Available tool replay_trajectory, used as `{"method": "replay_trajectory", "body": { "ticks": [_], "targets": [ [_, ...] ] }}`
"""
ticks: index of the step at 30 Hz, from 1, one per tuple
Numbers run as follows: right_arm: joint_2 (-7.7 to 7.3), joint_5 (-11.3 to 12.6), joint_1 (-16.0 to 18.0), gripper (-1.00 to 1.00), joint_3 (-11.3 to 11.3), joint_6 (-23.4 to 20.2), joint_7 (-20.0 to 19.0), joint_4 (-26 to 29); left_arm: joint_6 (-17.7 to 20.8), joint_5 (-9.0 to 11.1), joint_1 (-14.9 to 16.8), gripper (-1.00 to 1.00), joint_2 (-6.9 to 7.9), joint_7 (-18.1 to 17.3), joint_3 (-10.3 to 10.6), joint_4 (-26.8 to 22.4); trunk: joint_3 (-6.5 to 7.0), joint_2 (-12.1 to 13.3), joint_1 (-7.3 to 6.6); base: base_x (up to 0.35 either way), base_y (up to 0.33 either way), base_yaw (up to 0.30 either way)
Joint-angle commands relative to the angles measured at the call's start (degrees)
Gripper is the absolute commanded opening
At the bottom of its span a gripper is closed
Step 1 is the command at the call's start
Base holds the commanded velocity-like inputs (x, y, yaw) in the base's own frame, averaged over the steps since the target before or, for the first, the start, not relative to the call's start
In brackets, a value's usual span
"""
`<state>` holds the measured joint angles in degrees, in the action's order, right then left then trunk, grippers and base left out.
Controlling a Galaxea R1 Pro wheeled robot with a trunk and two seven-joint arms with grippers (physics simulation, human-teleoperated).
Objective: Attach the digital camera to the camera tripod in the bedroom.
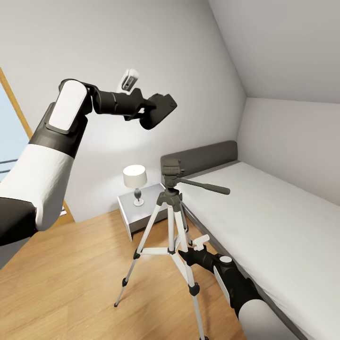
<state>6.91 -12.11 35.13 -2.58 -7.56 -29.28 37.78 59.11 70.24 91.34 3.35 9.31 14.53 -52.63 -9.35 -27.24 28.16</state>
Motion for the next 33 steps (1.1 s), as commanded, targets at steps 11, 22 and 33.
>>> {"method": "replay_trajectory", "body": {
  "ticks": [11, 22, 33],
  "targets": [
    [0.03, -1.78, 0.03, -1.00, -0.27, -0.26, -0.39, -5.44, 0.12, -0.25, 0.07, -1.00, 3.18, -14.91, 3.34, -0.40, -0.12, -0.09, 0.04, 0.000, 0.000, 0.000],
    [0.03, -1.78, 0.03, -1.00, -0.29, -0.20, -0.44, -5.44, -3.60, -12.35, 0.07, -1.00, 5.96, -28.55, 12.21, -1.36, -0.12, -0.09, 0.04, 0.000, 0.000, 0.000],
    [0.03, -1.78, 0.03, -1.00, -0.31, -0.17, -0.45, -5.44, -11.74, -21.16, 0.07, -1.00, 6.00, -29.55, 13.10, 1.23, -0.12, -0.09, 0.04, 0.000, 0.000, 0.000]
  ]
}}
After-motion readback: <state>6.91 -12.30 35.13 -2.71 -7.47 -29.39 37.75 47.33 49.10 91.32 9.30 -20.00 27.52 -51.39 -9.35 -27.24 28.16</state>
